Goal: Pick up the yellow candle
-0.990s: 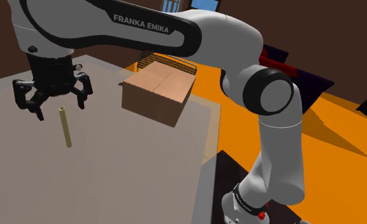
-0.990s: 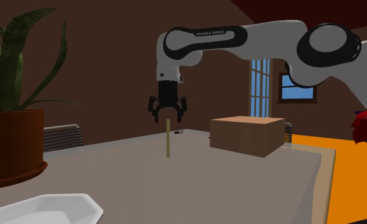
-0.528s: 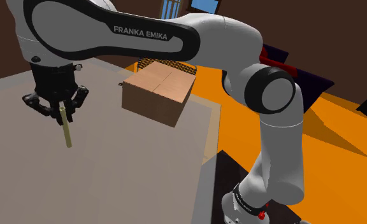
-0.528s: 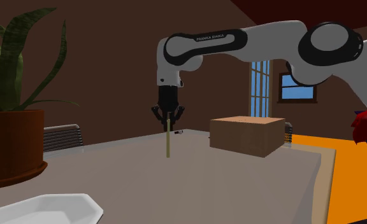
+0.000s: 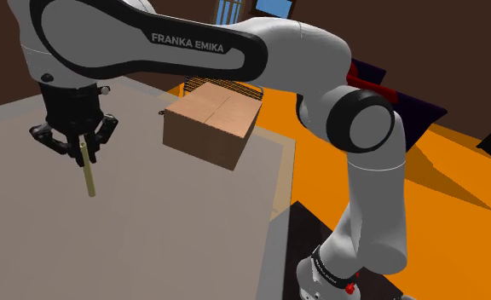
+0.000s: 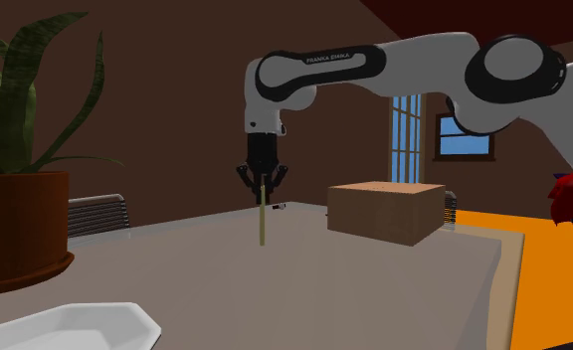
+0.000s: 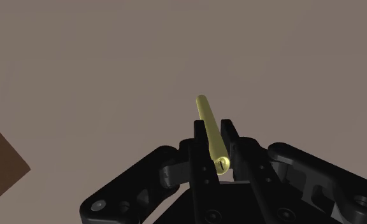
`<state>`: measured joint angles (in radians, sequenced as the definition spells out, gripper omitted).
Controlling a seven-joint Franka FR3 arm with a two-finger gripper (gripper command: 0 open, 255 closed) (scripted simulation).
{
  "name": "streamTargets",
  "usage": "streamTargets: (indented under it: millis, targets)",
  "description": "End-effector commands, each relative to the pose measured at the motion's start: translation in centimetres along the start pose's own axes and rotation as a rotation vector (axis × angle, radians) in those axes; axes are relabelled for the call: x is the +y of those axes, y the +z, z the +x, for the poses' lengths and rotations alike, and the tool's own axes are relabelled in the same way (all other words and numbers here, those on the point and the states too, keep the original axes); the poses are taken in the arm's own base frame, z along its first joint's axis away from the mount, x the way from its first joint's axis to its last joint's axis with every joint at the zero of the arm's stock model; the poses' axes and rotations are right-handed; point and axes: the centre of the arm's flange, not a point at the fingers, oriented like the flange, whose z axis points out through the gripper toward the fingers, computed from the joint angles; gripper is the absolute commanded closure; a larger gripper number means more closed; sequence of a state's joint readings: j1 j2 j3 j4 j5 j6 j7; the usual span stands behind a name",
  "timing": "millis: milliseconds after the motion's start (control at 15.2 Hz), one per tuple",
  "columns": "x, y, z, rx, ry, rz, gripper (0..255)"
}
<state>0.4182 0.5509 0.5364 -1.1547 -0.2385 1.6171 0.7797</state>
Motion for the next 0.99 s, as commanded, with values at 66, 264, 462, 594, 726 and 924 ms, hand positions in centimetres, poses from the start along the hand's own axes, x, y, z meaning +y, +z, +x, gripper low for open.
streamTargets:
  millis: [66,264,462,594,726,924]
  targets:
    - [0.0,-1.4,-0.1,0.000,0.000,0.000,255]
    - [0.0,-2.9,-0.1,0.000,0.000,0.000,255]
    - [-0.1,-4.5,-0.2,0.000,0.000,0.000,255]
    - [-0.1,-5.6,-0.2,0.000,0.000,0.000,255]
    - [-0.1,-6.6,-0.3,0.000,0.000,0.000,255]
    - [-0.1,-7.8,-0.3,0.000,0.000,0.000,255]
